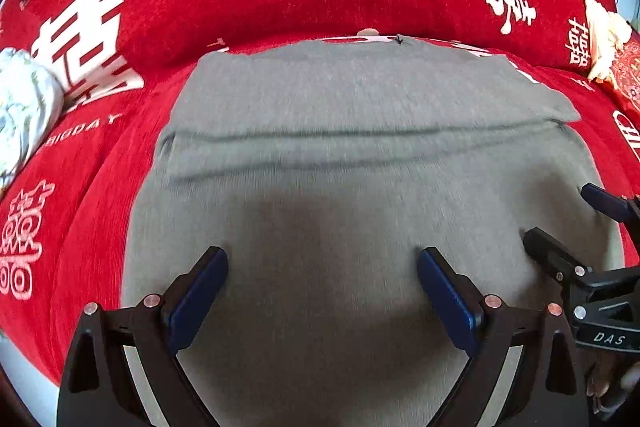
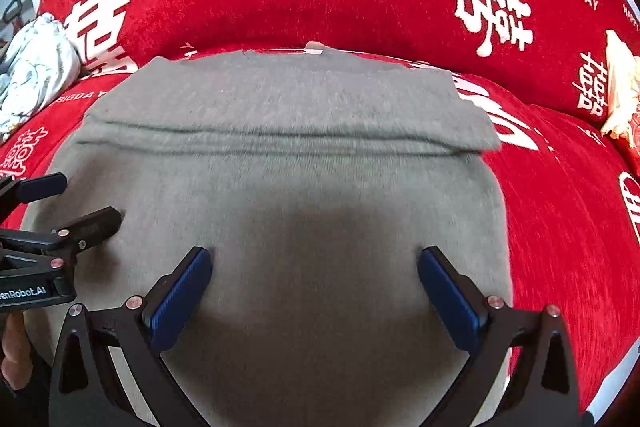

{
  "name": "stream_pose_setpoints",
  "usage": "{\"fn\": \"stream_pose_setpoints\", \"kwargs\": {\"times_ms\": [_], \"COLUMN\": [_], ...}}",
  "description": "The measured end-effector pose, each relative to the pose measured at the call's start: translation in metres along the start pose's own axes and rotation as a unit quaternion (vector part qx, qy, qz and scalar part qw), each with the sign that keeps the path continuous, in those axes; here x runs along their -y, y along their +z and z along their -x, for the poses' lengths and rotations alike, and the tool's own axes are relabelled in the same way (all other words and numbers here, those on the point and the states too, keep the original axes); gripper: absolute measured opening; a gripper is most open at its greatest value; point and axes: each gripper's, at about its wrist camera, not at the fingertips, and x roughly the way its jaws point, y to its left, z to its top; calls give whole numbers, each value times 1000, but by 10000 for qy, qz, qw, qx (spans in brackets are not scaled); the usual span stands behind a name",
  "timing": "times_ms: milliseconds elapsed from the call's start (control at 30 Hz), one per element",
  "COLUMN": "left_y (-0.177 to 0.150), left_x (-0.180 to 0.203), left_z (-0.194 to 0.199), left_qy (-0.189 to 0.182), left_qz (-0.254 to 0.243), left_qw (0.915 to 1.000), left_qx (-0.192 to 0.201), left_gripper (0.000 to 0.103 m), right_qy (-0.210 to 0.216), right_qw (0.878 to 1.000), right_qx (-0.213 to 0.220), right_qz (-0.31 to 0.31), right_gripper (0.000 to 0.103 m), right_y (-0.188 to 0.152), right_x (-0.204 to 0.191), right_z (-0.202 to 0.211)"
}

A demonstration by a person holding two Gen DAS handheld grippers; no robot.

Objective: Fold small clothes

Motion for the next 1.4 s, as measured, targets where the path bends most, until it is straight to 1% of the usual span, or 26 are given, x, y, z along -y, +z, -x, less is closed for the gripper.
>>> {"fn": "stream_pose_setpoints", "kwargs": {"times_ms": [133, 200, 267, 367, 533, 633, 667, 700, 767, 800, 833, 867, 900, 933, 1000, 1033, 1067, 1133, 1167, 1200, 1233, 1267, 1300, 1333, 1367, 1400], "left_y": [-22, -33, -42, -58, -81, -91, -94, -97, -105, -109, -114, -117, -122, -128, -136, -138, -137, -135, -133, -133, -133, -133, -133, -132, -131, -129], "left_x": [4, 5, 4, 3, 6, 4, 2, -1, -16, -25, -39, -48, -55, -60, -59, -54, -48, -37, -36, -34, -32, -31, -32, -33, -34, -39], "left_z": [13, 18, 22, 30, 37, 40, 42, 44, 52, 53, 52, 50, 46, 39, 29, 25, 25, 26, 26, 27, 29, 32, 37, 41, 45, 48], "left_qy": [-10, -12, -41, -87, -102, -190, -122, -35, 165, 180, 151, 117, 69, -19, -261, -395, -395, -269, -279, -260, -200, -172, -187, -210, -226, -269], "left_qz": [-62, -87, -86, -103, -334, -384, -396, -371, -117, 89, 406, 590, 733, 822, 827, 742, 601, 395, 373, 356, 325, 306, 304, 304, 310, 343], "left_qw": [10000, 10000, 9999, 9998, 9977, 9954, 9947, 9952, 9967, 9965, 9951, 9936, 9916, 9885, 9830, 9813, 9821, 9849, 9853, 9860, 9865, 9871, 9879, 9884, 9887, 9887], "left_qx": [20, -29, -60, -149, -574, -861, -938, -908, -788, -813, -888, -953, -1064, -1269, -1619, -1732, -1741, -1666, -1643, -1611, -1590, -1563, -1511, -1476, -1452, -1438], "left_gripper": [97, 101, 102, 102, 102, 102, 102, 102, 102, 102, 102, 102, 102, 102, 102, 102, 102, 102, 101, 97, 87, 76, 69, 53, 34, 26], "right_qy": [-22, 21, 75, 73, 85, 54, 43, 54, 41, -34, -106, -134, -117, -87, 15, 114, 193, 350, 324, 321, 337, 245, 83, 62, 151, 281], "right_qw": [9999, 9999, 9998, 9994, 9978, 9955, 9947, 9942, 9946, 9954, 9957, 9958, 9954, 9949, 9935, 9915, 9895, 9852, 9852, 9856, 9871, 9883, 9891, 9899, 9905, 9908], "right_qx": [69, 138, 165, 125, -293, -566, -644, -730, -821, -815, -829, -868, -945, -1001, -1108, -1250, -1376, -1619, -1637, -1623, -1537, -1483, -1461, -1418, -1367, -1323], "right_qz": [97, 70, 86, 309, 584, 758, 795, 794, 641, 501, 394, 278, 105, -28, -271, -354, -389, -436, -399, -358, -297, -245, -172, -74, -39, -47], "right_gripper": [103, 103, 103, 103, 103, 103, 103, 103, 103, 103, 103, 103, 103, 103, 103, 103, 103, 103, 103, 100, 89, 80, 63, 53, 29, 14], "right_y": [-19, -28, -39, -51, -70, -82, -85, -88, -97, -103, -107, -111, -112, -113, -114, -116, -118, -123, -124, -123, -123, -122, -122, -122, -121, -120], "right_x": [-3, -2, -1, -3, -5, -6, -5, -3, 4, 11, 17, 22, 29, 34, 43, 45, 46, 45, 44, 42, 40, 38, 37, 36, 35, 36], "right_z": [15, 21, 27, 35, 46, 51, 52, 55, 61, 64, 66, 66, 66, 66, 65, 61, 58, 50, 49, 49, 53, 57, 60, 65, 68, 72]}}
